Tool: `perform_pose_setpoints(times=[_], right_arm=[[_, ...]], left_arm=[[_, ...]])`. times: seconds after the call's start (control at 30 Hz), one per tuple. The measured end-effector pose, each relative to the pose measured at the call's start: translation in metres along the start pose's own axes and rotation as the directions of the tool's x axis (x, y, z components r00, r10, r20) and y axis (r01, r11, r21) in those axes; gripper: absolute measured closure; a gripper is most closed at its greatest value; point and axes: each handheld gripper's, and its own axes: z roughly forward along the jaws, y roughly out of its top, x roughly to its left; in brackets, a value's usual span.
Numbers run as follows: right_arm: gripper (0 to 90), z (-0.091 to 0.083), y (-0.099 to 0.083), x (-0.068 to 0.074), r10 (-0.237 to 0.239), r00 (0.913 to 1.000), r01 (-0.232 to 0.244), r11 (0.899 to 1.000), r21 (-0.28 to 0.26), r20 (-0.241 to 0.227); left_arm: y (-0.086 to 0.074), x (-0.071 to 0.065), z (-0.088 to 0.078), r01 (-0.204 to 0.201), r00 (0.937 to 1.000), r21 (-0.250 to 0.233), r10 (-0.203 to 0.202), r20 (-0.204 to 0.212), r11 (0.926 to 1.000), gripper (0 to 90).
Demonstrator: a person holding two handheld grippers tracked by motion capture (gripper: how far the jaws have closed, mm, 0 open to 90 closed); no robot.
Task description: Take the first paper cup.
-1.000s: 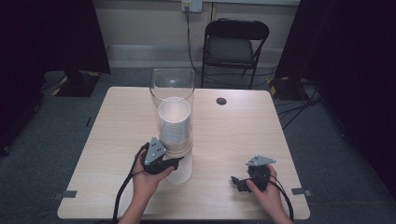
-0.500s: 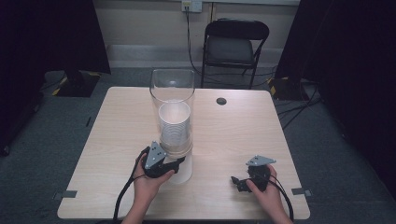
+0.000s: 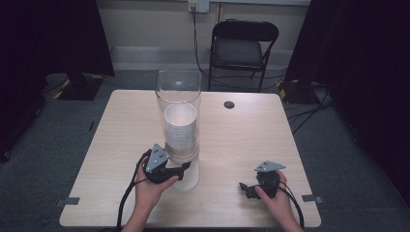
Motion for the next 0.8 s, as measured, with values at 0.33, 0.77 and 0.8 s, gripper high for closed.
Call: perform_pose_setpoints(times=[0.33,0.77,0.8], right_arm=[[0.0,0.0,0.0,0.0,0.001,1.0,-0.001,1.0,0.0,-0.002],[0.0,0.0,0.0,0.0,0.0,1.0,0.0,1.0,0.0,0.0],[0.0,0.0,0.0,0.0,0.0,1.0,0.0,1.0,0.0,0.0]], left_arm=[[0.011,-0.002,0.005,-0.005,1.0,-0.019,0.005,-0.006,0.9998,23.0],[0.002,-0.002,0.01,-0.023,0.9995,0.02,0.023,-0.021,0.9995,33.0],[0.002,-0.002,0.01,-0.023,0.9995,0.02,0.023,-0.021,0.9995,35.0]])
